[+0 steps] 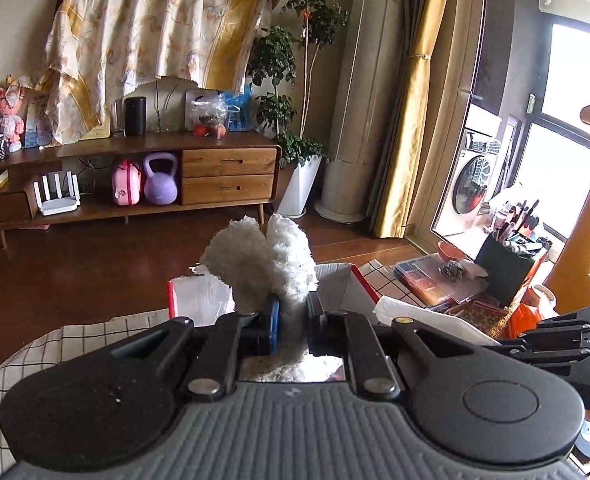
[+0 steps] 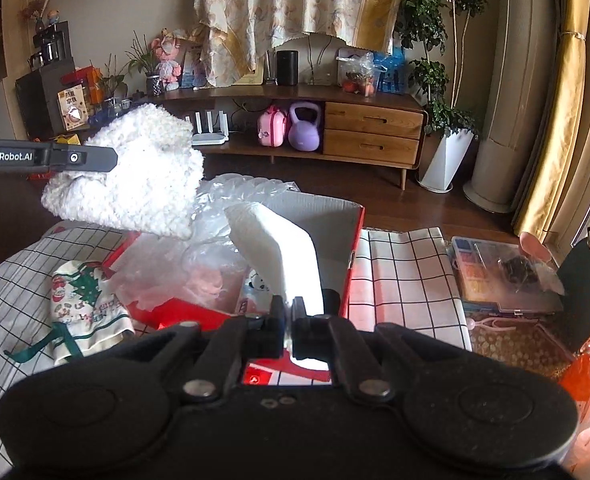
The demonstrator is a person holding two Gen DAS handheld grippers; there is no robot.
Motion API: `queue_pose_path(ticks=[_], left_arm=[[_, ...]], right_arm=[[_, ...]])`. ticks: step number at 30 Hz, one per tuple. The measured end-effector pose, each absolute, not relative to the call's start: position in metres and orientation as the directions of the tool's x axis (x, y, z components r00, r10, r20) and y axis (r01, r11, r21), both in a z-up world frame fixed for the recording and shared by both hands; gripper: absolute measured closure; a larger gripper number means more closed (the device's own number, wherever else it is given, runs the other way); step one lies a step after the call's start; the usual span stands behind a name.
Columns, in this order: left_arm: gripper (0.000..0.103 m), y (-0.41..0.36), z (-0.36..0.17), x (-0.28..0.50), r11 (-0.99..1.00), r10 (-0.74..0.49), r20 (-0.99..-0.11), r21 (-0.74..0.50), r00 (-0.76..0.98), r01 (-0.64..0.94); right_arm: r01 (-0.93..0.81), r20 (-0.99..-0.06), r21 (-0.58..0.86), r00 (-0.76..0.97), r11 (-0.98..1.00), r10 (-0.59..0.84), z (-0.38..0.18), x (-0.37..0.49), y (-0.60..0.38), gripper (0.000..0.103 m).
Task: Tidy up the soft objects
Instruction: 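Lift and carry the fluffy cloth and napkin with both tools over the box, then lower the fluffy cloth and napkin into the box and open both tools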
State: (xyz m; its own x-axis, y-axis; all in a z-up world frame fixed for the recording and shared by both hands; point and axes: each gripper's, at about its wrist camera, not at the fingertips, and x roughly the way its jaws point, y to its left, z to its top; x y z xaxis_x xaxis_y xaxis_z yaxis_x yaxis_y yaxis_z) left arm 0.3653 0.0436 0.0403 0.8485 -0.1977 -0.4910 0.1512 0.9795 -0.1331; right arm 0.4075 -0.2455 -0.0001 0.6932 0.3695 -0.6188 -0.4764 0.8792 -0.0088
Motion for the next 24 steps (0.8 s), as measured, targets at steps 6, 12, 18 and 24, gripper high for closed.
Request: queue_pose_path(ticks=[6,12,18,24], left_arm=[[0.090,0.040,0.013,0.413,0.980,-0.195,-0.543,-0.140,0.817,0.141],[0.090,0.038,-0.021,0.446,0.985,-0.172,-0.610,-0.121,0.773,0.124],[0.090,0.031,-0.056,0.467,0.990,-0.130,-0.688,-0.048,0.714,0.134],[0.090,0.020,-0.081,0.484,0.986,-0.106,-0.760,0.004,0.641,0.168]], right_arm=[[-0.474,-0.649,-0.037,0.681,0.880,0.339,-0.020,0.451,-0.227,0.100],[-0.487,-0.685,-0.069,0.658,0.871,0.313,-0.045,0.485,-0.205,0.099],[-0.489,-0.712,-0.084,0.639,0.868,0.291,-0.069,0.508,-0.189,0.096],[-0.489,-0.724,-0.080,0.627,0.868,0.287,-0.082,0.520,-0.179,0.089]])
